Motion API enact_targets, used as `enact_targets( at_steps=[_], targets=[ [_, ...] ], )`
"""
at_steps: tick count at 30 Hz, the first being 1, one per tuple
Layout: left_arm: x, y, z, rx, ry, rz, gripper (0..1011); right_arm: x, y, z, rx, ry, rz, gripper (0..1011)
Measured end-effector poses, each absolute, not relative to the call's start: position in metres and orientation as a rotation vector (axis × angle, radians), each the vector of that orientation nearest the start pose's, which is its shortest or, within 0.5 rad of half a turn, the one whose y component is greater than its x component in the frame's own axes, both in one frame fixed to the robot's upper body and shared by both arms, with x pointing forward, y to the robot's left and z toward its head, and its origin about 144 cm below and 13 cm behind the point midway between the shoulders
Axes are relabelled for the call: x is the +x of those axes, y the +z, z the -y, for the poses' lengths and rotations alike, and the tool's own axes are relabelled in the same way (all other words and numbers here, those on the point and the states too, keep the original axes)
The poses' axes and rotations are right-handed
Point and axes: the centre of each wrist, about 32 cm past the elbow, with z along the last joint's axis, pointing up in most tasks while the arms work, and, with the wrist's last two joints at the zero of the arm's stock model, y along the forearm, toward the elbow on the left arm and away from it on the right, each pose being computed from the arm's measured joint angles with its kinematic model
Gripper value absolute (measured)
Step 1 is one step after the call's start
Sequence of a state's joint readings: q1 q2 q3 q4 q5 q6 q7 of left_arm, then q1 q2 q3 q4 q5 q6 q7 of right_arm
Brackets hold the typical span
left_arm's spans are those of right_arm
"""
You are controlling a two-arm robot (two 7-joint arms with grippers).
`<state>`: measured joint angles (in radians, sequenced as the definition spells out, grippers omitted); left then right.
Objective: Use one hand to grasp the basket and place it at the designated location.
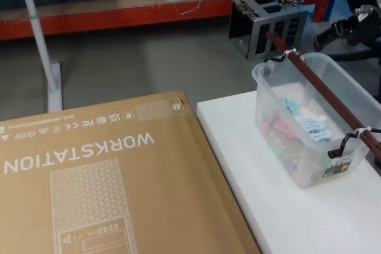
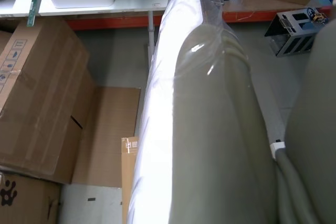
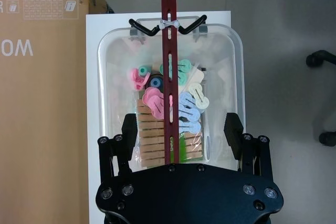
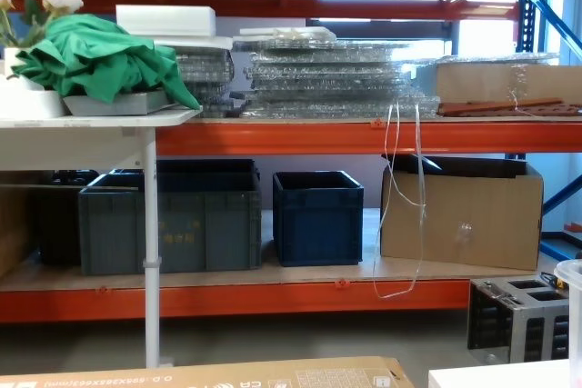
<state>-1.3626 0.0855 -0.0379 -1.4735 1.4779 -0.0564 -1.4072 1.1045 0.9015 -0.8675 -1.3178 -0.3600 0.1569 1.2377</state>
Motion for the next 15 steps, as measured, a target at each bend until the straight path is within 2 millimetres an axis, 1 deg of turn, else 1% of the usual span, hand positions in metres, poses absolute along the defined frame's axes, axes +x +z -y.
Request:
enact_targets(
  at_steps=[15],
  targets=[
    [0.5195, 1.6932, -0.2670, 1.267, 1.094, 1.119, 0, 0.6020, 1.4338, 0.3765, -1.452, -0.350, 0.515, 1001]
  ],
)
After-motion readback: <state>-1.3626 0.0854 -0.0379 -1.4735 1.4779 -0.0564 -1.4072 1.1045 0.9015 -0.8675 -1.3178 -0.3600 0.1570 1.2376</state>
